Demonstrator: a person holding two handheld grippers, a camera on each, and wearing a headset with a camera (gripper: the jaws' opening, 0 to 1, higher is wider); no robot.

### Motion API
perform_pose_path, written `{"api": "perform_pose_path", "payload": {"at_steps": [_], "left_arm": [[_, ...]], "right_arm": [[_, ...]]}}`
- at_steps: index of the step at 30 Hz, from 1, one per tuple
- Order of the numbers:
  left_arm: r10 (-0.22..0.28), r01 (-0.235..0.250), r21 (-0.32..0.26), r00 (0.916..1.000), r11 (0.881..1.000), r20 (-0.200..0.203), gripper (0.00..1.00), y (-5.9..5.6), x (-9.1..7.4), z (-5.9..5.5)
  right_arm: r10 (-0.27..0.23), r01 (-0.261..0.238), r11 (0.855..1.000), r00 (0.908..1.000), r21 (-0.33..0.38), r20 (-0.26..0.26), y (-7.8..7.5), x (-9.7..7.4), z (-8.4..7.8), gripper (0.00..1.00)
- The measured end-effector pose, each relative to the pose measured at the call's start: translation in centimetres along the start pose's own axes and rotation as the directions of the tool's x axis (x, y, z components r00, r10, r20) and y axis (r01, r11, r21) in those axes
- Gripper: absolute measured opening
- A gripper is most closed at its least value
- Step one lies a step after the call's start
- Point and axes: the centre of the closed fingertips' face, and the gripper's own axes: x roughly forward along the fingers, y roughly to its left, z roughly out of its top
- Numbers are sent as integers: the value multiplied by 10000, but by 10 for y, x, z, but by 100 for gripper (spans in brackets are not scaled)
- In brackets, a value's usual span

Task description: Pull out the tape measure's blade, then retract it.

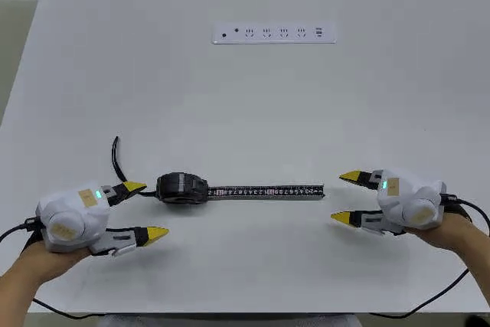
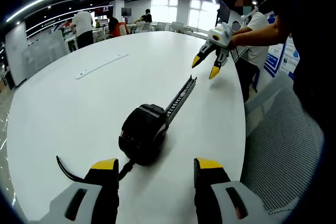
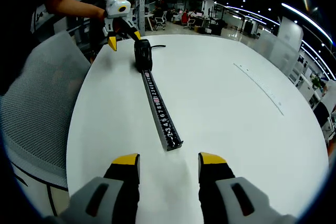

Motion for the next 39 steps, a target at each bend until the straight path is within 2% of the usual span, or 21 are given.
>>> {"api": "perform_pose_path", "payload": {"at_steps": [4, 9, 12, 16, 22, 26, 32, 36, 38, 39], "left_arm": [[342, -336, -281, 9991, 9990, 236, 58, -1, -3, -3], [772, -728, -689, 9950, 9950, 632, 61, -9, -9, -2], [989, -938, -755, 9929, 9927, 661, 62, -13, -11, -3], [1440, -1331, -1125, 9850, 9847, 952, 66, -15, -13, -3], [1888, -1692, -1500, 9736, 9741, 1282, 70, -28, -13, -3], [2118, -1822, -1911, 9660, 9645, 1482, 75, -37, -12, -1], [2160, -1862, -1937, 9654, 9632, 1464, 79, -51, -10, 0], [2442, -2095, -2079, 9567, 9555, 1583, 84, -53, -13, 2], [2812, -2409, -2239, 9444, 9444, 1702, 87, -51, -16, 5], [2880, -2455, -2310, 9420, 9415, 1725, 89, -52, -16, 6]], "right_arm": [[-312, 298, 9985, 9991, 455, 300, 2, -5, 4, 47], [-662, 612, 9941, 9964, 898, 533, 6, -10, 6, 51], [-832, 756, 9908, 9944, 1125, 644, 10, -14, 6, 52], [-1043, 928, 9855, 9917, 1418, 759, 15, -16, 5, 55], [-1584, 1402, 9750, 9826, 1721, 969, 22, -23, 6, 61], [-2056, 1819, 9635, 9727, 1966, 1080, 24, -29, 6, 65], [-2239, 1972, 9573, 9683, 2114, 1107, 32, -33, 4, 70], [-2415, 2094, 9494, 9633, 2341, 1174, 36, -35, 4, 74], [-2459, 2118, 9464, 9619, 2437, 1191, 39, -36, 6, 75], [-2499, 2133, 9438, 9605, 2525, 1227, 41, -36, 6, 76]]}}
